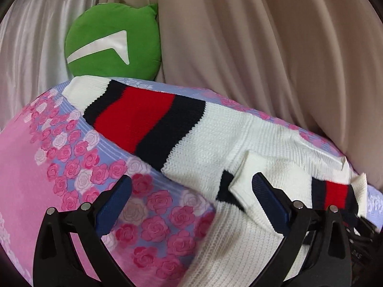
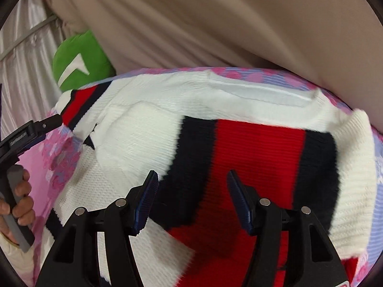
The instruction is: Fold small clothes
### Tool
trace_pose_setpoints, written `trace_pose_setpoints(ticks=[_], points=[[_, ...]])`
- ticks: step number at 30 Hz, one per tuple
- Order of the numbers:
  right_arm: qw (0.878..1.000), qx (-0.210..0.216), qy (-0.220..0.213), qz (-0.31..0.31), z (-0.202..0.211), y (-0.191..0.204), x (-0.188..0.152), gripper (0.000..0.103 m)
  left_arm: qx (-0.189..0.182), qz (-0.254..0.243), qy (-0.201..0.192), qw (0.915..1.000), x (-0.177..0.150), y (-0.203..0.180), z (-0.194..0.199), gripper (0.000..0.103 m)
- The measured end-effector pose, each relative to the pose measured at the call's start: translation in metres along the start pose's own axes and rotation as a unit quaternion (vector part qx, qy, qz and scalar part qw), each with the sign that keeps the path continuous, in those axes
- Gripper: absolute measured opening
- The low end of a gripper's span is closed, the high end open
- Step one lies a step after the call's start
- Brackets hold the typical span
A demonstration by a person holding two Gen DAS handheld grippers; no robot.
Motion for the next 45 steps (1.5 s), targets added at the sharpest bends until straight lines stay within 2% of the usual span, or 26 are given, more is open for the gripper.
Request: trace_pose_setpoints(ticks=[2, 4, 6, 9, 12, 15, 16, 17, 19, 20, 22, 23, 26, 27, 28, 30, 31, 32, 33, 35, 36, 37, 39, 40, 41, 45], points=[[1.000, -0.010, -0.018, 0.000, 0.006, 0.001, 0.007, 0.058, -0.014, -0.022, 0.020, 0.9995, -0.010, -0.007, 0.001, 0.098], [0.998, -0.030, -0.048, -0.023, 0.020, -0.018, 0.014, 0.058, -0.031, -0.049, 0.039, 0.9976, -0.016, -0.018, -0.004, 0.098], [0.992, -0.083, -0.077, -0.058, 0.037, -0.056, 0.020, 0.058, -0.033, -0.069, 0.048, 0.9959, -0.021, -0.033, -0.011, 0.098], [0.978, -0.133, -0.093, -0.131, 0.061, -0.126, 0.017, 0.059, -0.035, -0.089, 0.070, 0.9930, -0.025, -0.054, -0.038, 0.098], [0.968, -0.163, -0.070, -0.176, 0.061, -0.177, 0.005, 0.060, -0.031, -0.099, 0.086, 0.9909, -0.029, -0.065, -0.061, 0.098], [0.971, -0.158, -0.016, -0.178, 0.031, -0.192, -0.010, 0.061, -0.014, -0.111, 0.079, 0.9905, -0.033, -0.075, -0.069, 0.092], [0.973, -0.158, -0.002, -0.167, 0.020, -0.191, -0.014, 0.056, -0.009, -0.116, 0.072, 0.9906, -0.032, -0.077, -0.068, 0.084], [0.975, -0.164, 0.000, -0.149, 0.014, -0.187, -0.014, 0.038, -0.006, -0.122, 0.065, 0.9904, -0.030, -0.080, -0.067, 0.065], [0.978, -0.145, -0.031, -0.148, 0.029, -0.187, -0.010, 0.011, -0.020, -0.128, 0.062, 0.9897, -0.023, -0.088, -0.064, 0.038], [0.976, -0.120, -0.064, -0.167, 0.044, -0.189, -0.003, 0.007, -0.027, -0.121, 0.059, 0.9906, -0.017, -0.088, -0.061, 0.028], [0.965, -0.094, -0.130, -0.206, 0.078, -0.205, 0.001, 0.007, -0.034, -0.112, 0.050, 0.9919, -0.005, -0.090, -0.058, 0.018], [0.960, -0.099, -0.139, -0.220, 0.081, -0.216, -0.002, 0.007, -0.033, -0.112, 0.046, 0.9922, -0.001, -0.091, -0.057, 0.017], [0.960, -0.150, -0.034, -0.234, 0.034, -0.248, -0.031, 0.007, -0.021, -0.116, 0.060, 0.9912, -0.002, -0.093, -0.069, 0.018], [0.960, -0.150, -0.030, -0.233, 0.030, -0.249, -0.039, 0.008, -0.028, -0.112, 0.070, 0.9908, -0.007, -0.093, -0.071, 0.019], [0.960, -0.142, -0.049, -0.237, 0.037, -0.247, -0.042, 0.009, -0.038, -0.106, 0.077, 0.9907, -0.009, -0.091, -0.071, 0.020], [0.958, -0.118, -0.074, -0.252, 0.053, -0.242, -0.043, 0.014, -0.069, -0.093, 0.084, 0.9897, -0.013, -0.088, -0.063, 0.043], [0.958, -0.106, -0.085, -0.254, 0.061, -0.238, -0.044, 0.015, -0.081, -0.087, 0.085, 0.9892, -0.015, -0.087, -0.059, 0.069], [0.958, -0.097, -0.090, -0.253, 0.067, -0.238, -0.046, 0.018, -0.091, -0.079, 0.082, 0.9893, -0.017, -0.086, -0.054, 0.083], [0.960, -0.087, -0.090, -0.252, 0.070, -0.235, -0.047, 0.023, -0.100, -0.070, 0.074, 0.9898, -0.017, -0.085, -0.049, 0.084], [0.962, -0.076, -0.078, -0.252, 0.069, -0.232, -0.050, 0.051, -0.109, -0.076, 0.081, 0.9878, -0.019, -0.092, -0.050, 0.084], [0.964, -0.076, -0.070, -0.246, 0.065, -0.230, -0.054, 0.054, -0.112, -0.086, 0.090, 0.9859, -0.022, -0.098, -0.052, 0.084], [0.966, -0.080, -0.061, -0.239, 0.060, -0.229, -0.055, 0.054, -0.112, -0.093, 0.097, 0.9846, -0.025, -0.104, -0.055, 0.082], [0.972, -0.084, -0.038, -0.218, 0.046, -0.223, -0.057, 0.041, -0.105, -0.110, 0.116, 0.9816, -0.032, -0.114, -0.066, 0.047], [0.975, -0.085, -0.033, -0.205, 0.042, -0.216, -0.055, 0.018, -0.095, -0.116, 0.118, 0.9817, -0.033, -0.116, -0.070, 0.034], [0.976, -0.092, -0.051, -0.192, 0.050, -0.209, -0.049, 0.017, -0.095, -0.119, 0.108, 0.9824, -0.029, -0.121, -0.067, 0.014], [0.966, -0.068, -0.152, -0.198, 0.099, -0.195, -0.031, 0.014, -0.105, -0.118, 0.050, 0.9862, 0.000, -0.127, -0.041, 0.011]])
Point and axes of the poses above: each gripper's, at about its wrist camera, not at the fingertips, and z roughly against the way its jaws point, y to its left, x to its top, the point moved 7 cm from there along -z, roughly the way its jaws point, and after that the axes turned 3 degrees about -x, right-handed, at the moved point
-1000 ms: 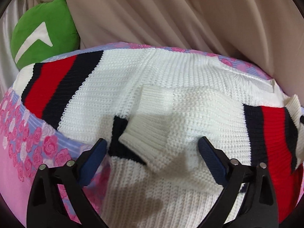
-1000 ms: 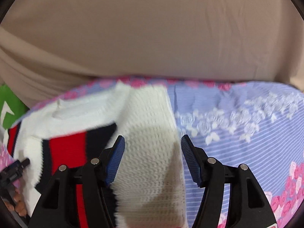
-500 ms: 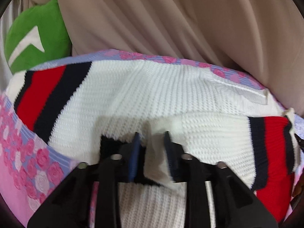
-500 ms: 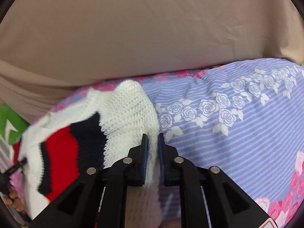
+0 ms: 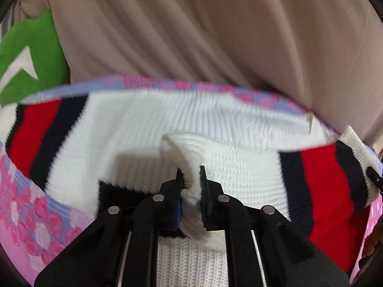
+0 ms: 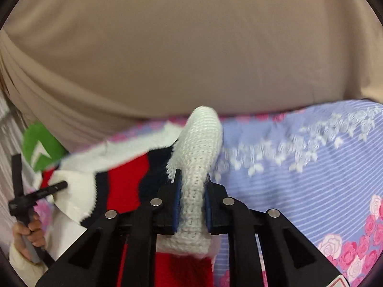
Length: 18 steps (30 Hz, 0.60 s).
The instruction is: Fold small clothes
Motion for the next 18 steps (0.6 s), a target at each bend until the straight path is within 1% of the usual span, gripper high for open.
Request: trace_pose_setpoints(ticks=[1, 2, 3, 4, 6, 7, 9, 10, 11, 12, 13, 15, 16, 17, 18], points=[[1.000, -0.011, 0.000, -0.005, -0.003, -0.006, -0.001, 0.014, 0.006, -0.003, -0.013, 0.9999, 0.004, 0.001, 0.004, 0.011], [0.999, -0.038, 0.025, 0.002, -0.016, -0.014, -0.011, 0.014, 0.011, -0.006, -0.014, 0.9998, 0.005, 0.001, 0.003, 0.011], [0.996, -0.060, 0.071, 0.009, -0.037, -0.024, -0.026, 0.014, 0.020, -0.011, -0.005, 0.9997, 0.002, 0.002, -0.004, 0.011], [0.992, -0.064, 0.107, 0.007, -0.053, -0.031, -0.040, 0.018, 0.025, -0.017, 0.009, 0.9995, -0.002, 0.003, -0.014, 0.011], [0.994, -0.053, 0.092, -0.005, -0.046, -0.030, -0.035, 0.019, 0.038, -0.022, 0.034, 0.9984, -0.012, 0.007, -0.032, 0.011], [0.996, -0.046, 0.074, -0.023, -0.038, -0.029, -0.024, 0.021, 0.038, -0.023, 0.031, 0.9985, -0.014, 0.008, -0.034, 0.012], [0.998, -0.041, 0.041, -0.036, -0.029, -0.027, -0.002, 0.027, 0.033, -0.020, 0.020, 0.9990, -0.013, 0.008, -0.031, 0.012], [0.998, -0.044, 0.029, -0.041, -0.028, -0.027, 0.010, 0.035, 0.029, -0.016, 0.019, 0.9993, -0.013, 0.008, -0.030, 0.013], [0.998, -0.045, 0.019, -0.049, -0.032, -0.026, 0.022, 0.050, 0.028, -0.014, 0.018, 0.9993, -0.012, 0.007, -0.030, 0.014], [0.997, -0.043, 0.021, -0.053, -0.040, -0.026, 0.029, 0.056, 0.029, -0.014, 0.017, 0.9993, -0.013, 0.008, -0.030, 0.015], [0.997, -0.043, 0.031, -0.053, -0.050, -0.027, 0.032, 0.059, 0.029, -0.014, 0.015, 0.9994, -0.013, 0.009, -0.031, 0.015], [0.995, -0.058, 0.069, -0.031, -0.081, -0.016, 0.029, 0.059, 0.029, -0.017, 0.006, 0.9994, -0.014, 0.009, -0.030, 0.016], [0.994, -0.067, 0.089, -0.012, -0.092, -0.012, 0.026, 0.052, 0.030, -0.018, 0.004, 0.9994, -0.016, 0.008, -0.032, 0.016], [0.991, -0.079, 0.107, 0.015, -0.102, -0.006, 0.023, 0.015, 0.029, -0.018, 0.002, 0.9994, -0.016, 0.008, -0.032, 0.016], [0.990, -0.089, 0.103, 0.026, -0.102, -0.004, 0.025, 0.012, 0.029, -0.017, 0.001, 0.9994, -0.016, 0.008, -0.032, 0.016]])
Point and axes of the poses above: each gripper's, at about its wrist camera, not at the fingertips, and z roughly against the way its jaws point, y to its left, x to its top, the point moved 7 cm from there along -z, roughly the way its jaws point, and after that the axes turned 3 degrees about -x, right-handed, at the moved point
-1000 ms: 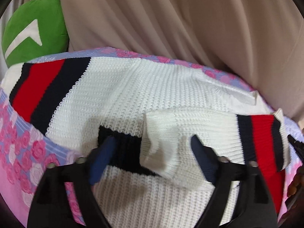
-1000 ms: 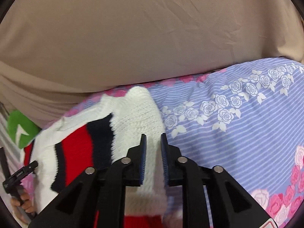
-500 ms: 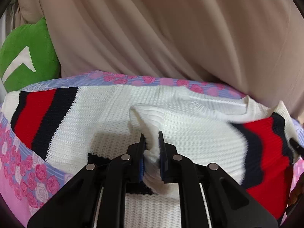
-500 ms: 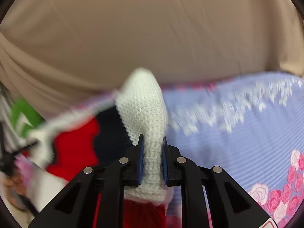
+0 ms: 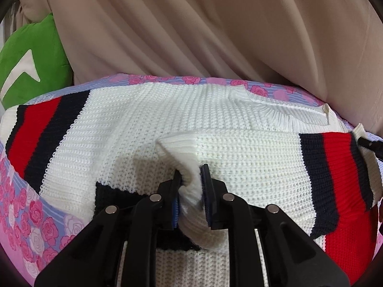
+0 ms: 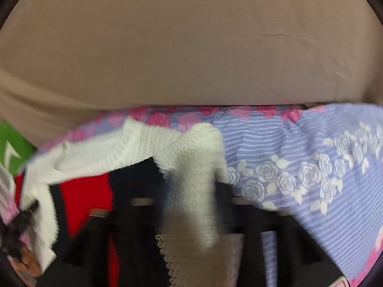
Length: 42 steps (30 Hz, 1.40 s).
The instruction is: Fold small clothes
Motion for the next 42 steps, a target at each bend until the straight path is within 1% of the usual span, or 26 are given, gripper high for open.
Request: trace_pose_setpoints(ticks=[3, 4, 5, 6, 7, 8, 12, 15, 16, 17, 19, 21, 22, 23, 25, 27, 28, 30, 33, 35, 37, 38, 39, 40, 41, 42], points=[[0.996, 0.032, -0.074, -0.039, 0.030, -0.010, 0.013, 0.010, -0.004, 0.000, -0.007, 1.0000, -0.004, 0.002, 0.005, 0.017], [0.995, 0.021, -0.074, -0.059, 0.025, -0.024, 0.015, 0.010, -0.006, 0.001, -0.006, 1.0000, -0.006, 0.001, 0.006, 0.019], [0.997, -0.006, -0.042, -0.066, 0.007, -0.035, 0.009, 0.010, -0.008, -0.002, -0.005, 1.0000, -0.008, -0.001, 0.005, 0.022], [0.998, -0.022, -0.007, -0.053, -0.010, -0.038, 0.000, 0.010, -0.004, -0.006, -0.005, 1.0000, -0.008, -0.002, 0.005, 0.022], [0.999, -0.024, -0.003, -0.042, -0.013, -0.038, -0.003, 0.011, 0.002, -0.012, -0.006, 0.9999, -0.008, -0.005, 0.005, 0.022], [0.999, -0.024, -0.013, -0.040, -0.005, -0.037, -0.001, 0.012, 0.009, -0.019, -0.007, 0.9998, -0.007, -0.007, 0.005, 0.022], [0.996, 0.028, -0.075, -0.046, 0.060, -0.027, -0.005, 0.015, 0.016, -0.027, -0.006, 0.9995, -0.007, -0.008, 0.010, 0.022], [0.996, 0.045, -0.062, -0.035, 0.082, -0.030, -0.034, 0.036, 0.004, -0.020, 0.001, 0.9998, -0.011, -0.005, 0.017, 0.024], [0.997, 0.046, -0.052, -0.031, 0.083, -0.033, -0.044, 0.049, 0.002, -0.020, 0.004, 0.9998, -0.013, -0.004, 0.019, 0.033], [0.998, 0.045, -0.041, -0.027, 0.083, -0.032, -0.057, 0.055, 0.002, -0.021, 0.006, 0.9997, -0.016, -0.004, 0.021, 0.049], [0.999, 0.048, -0.014, -0.012, 0.071, -0.033, -0.083, 0.055, -0.008, -0.019, 0.010, 0.9997, -0.022, -0.005, 0.023, 0.059], [0.999, 0.034, 0.000, 0.009, 0.066, -0.026, -0.097, 0.047, -0.008, -0.015, 0.017, 0.9997, -0.026, -0.006, 0.021, 0.058], [0.999, 0.033, -0.001, 0.011, 0.060, -0.028, -0.097, 0.028, -0.009, -0.013, 0.020, 0.9997, -0.026, -0.007, 0.020, 0.048], [0.999, 0.035, -0.011, 0.004, 0.061, -0.021, -0.098, 0.024, -0.011, -0.010, 0.023, 0.9996, -0.027, -0.009, 0.019, 0.033], [0.997, 0.048, -0.054, -0.017, 0.087, -0.025, -0.088, 0.021, -0.019, -0.003, 0.023, 0.9995, -0.026, -0.009, 0.023, 0.019], [0.996, 0.050, -0.071, -0.031, 0.095, -0.032, -0.088, 0.020, -0.028, 0.002, 0.021, 0.9994, -0.026, -0.006, 0.028, 0.018], [0.997, 0.044, -0.058, -0.039, 0.088, -0.039, -0.091, 0.020, -0.028, 0.001, 0.023, 0.9993, -0.028, -0.005, 0.028, 0.018], [0.998, 0.025, -0.001, -0.051, 0.057, -0.051, -0.104, 0.020, -0.023, -0.004, 0.036, 0.9991, -0.036, -0.004, 0.020, 0.018], [0.997, 0.033, -0.014, -0.062, 0.068, -0.045, -0.103, 0.025, -0.021, -0.010, 0.028, 0.9994, -0.039, -0.004, 0.023, 0.020], [0.997, 0.036, -0.024, -0.070, 0.082, -0.040, -0.102, 0.028, -0.042, 0.008, 0.026, 0.9988, -0.037, 0.005, 0.038, 0.022], [0.998, 0.008, -0.050, -0.044, 0.104, -0.029, -0.101, 0.030, -0.040, 0.022, -0.004, 0.9989, -0.029, 0.028, 0.063, 0.022], [0.998, -0.003, -0.060, -0.024, 0.116, -0.018, -0.101, 0.030, -0.030, 0.031, -0.019, 0.9989, -0.022, 0.049, 0.076, 0.031], [0.998, 0.001, -0.063, -0.004, 0.125, -0.004, -0.101, 0.030, -0.021, 0.040, -0.027, 0.9986, -0.017, 0.065, 0.083, 0.037], [0.998, 0.010, -0.061, 0.010, 0.129, 0.005, -0.103, 0.030, -0.007, 0.054, -0.034, 0.9980, -0.012, 0.087, 0.090, 0.048], [0.998, 0.024, -0.056, 0.026, 0.132, 0.020, -0.105, 0.030, 0.010, 0.068, -0.038, 0.9969, -0.006, 0.110, 0.094, 0.053], [0.997, 0.040, -0.050, 0.043, 0.135, 0.038, -0.108, 0.030, 0.037, 0.086, -0.039, 0.9949, -0.001, 0.140, 0.096, 0.054]])
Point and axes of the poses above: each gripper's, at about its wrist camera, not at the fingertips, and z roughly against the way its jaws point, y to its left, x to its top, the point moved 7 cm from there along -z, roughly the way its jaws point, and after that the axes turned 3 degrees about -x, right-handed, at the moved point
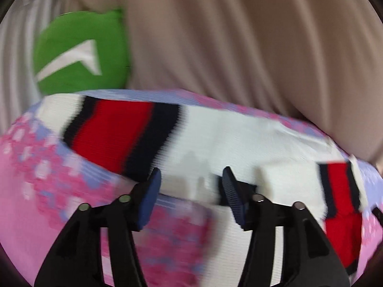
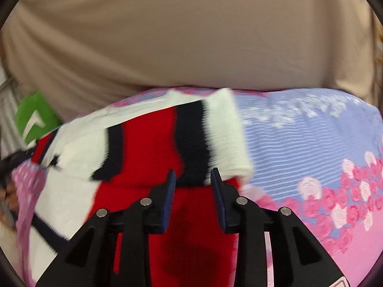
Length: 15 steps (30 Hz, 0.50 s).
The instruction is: Fold small clothes
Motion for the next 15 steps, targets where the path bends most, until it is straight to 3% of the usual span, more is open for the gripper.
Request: trace_pose_setpoints(ticks=[4, 6, 9, 12, 13, 14, 15], points=[[0.996, 0.065, 0.026, 0.045, -0.005, 0.065, -0.025, 0.031, 0.069, 0.081, 0.027, 0.9940, 0.027, 0.100, -0.025, 0.059], [0.994, 0.087, 0.040, 0.062, -0.007, 0.090, -0.038, 0.031, 0.092, 0.139, 0.049, 0.9848, 0.032, 0.155, -0.042, 0.059], [0.991, 0.089, 0.047, 0.083, -0.014, 0.109, -0.051, 0.031, 0.091, 0.221, 0.062, 0.9690, 0.034, 0.208, -0.066, 0.059], [0.991, 0.083, 0.053, 0.093, -0.020, 0.116, -0.059, 0.031, 0.074, 0.261, 0.061, 0.9607, 0.034, 0.229, -0.079, 0.057], [0.991, 0.081, 0.056, 0.092, -0.023, 0.116, -0.061, 0.032, 0.073, 0.261, 0.051, 0.9613, 0.037, 0.230, -0.079, 0.048], [0.991, 0.080, 0.058, 0.092, -0.023, 0.115, -0.062, 0.032, 0.060, 0.257, 0.050, 0.9631, 0.040, 0.225, -0.083, 0.029], [0.991, 0.077, 0.059, 0.091, -0.024, 0.115, -0.063, 0.032, 0.048, 0.252, 0.056, 0.9648, 0.043, 0.220, -0.084, 0.020]])
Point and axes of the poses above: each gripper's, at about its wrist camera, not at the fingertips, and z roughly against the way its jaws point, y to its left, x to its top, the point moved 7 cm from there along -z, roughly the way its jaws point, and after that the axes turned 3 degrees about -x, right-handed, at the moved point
